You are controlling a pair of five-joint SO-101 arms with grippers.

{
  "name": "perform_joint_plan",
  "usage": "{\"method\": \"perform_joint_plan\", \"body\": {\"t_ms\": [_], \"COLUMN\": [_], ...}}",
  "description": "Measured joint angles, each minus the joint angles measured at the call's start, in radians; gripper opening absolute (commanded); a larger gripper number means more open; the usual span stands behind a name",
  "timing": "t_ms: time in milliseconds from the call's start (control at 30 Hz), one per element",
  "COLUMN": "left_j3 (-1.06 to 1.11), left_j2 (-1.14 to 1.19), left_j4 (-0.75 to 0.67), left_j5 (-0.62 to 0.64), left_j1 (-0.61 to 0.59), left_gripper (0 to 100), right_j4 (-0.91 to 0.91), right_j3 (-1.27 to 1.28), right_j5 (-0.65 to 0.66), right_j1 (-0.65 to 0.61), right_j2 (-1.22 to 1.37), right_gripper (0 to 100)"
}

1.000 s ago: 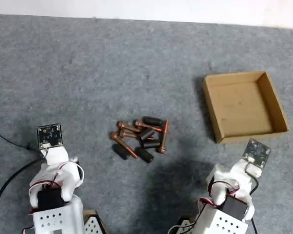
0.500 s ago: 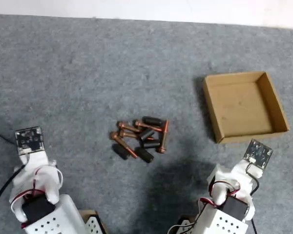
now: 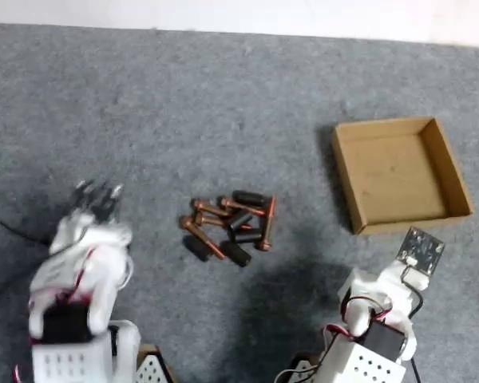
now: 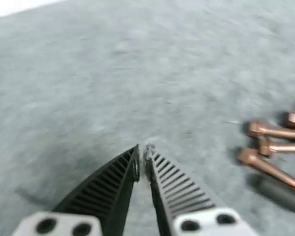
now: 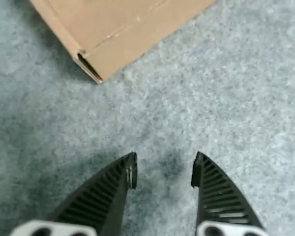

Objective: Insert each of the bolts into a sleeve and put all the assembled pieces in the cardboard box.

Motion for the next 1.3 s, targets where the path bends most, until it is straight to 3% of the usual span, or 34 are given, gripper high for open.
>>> {"method": "perform_joint_plan", "body": {"t_ms": [133, 367, 667, 800, 1033, 1300], "left_j3": [-0.175, -0.288, -0.298, -0.298, -0.298, -0.298], "left_j2": [0.437, 1.056, 1.096, 1.094, 1.096, 1.096], "left_j4": [-0.078, -0.255, -0.301, -0.318, -0.319, -0.321], "left_j5": [0.094, 0.224, 0.23, 0.233, 0.236, 0.236], "left_j1": [0.087, 0.086, 0.025, 0.026, 0.028, 0.028], "left_gripper": [4, 4, 4, 4, 4, 4], "right_j4": [0.0, 0.0, 0.0, -0.008, -0.149, -0.313], "right_j3": [0.0, 0.0, 0.0, -0.011, -0.161, -0.52], "right_j5": [0.0, 0.0, 0.0, 0.138, 0.17, 0.118], "right_j1": [0.0, 0.0, 0.058, 0.063, -0.287, -0.6], "right_j2": [0.0, 0.0, 0.0, 0.0, 0.075, 0.666], "right_gripper": [17.0, 17.0, 16.6, 16.6, 16.6, 16.6]}}
